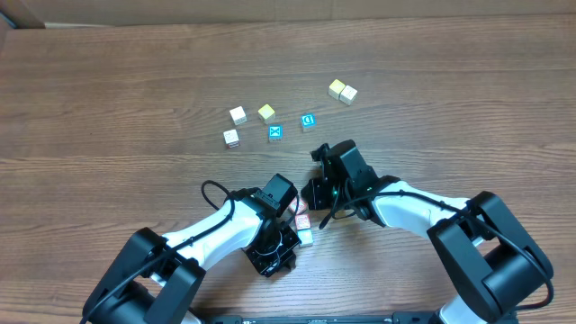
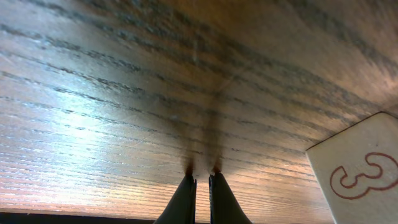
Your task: Flip 3 blocks
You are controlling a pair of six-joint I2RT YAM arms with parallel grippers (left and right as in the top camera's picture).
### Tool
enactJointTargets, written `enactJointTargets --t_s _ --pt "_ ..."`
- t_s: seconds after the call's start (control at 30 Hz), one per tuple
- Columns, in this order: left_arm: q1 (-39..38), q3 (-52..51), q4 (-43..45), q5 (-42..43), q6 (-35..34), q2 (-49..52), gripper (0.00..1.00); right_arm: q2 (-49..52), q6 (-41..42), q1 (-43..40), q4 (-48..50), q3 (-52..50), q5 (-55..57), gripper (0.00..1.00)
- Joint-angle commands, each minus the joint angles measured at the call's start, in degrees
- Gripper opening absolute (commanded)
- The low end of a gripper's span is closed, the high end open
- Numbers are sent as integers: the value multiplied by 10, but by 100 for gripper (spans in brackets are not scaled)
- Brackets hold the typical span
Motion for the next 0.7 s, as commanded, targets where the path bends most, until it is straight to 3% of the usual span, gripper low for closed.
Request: enactJointTargets --t_s 0.0,0.67 --pt "7 -18 2 -54 -1 22 4 3 3 -8 21 16 9 4" --pt "7 -18 3 -54 -2 22 4 3 -73 -9 70 16 -93 4"
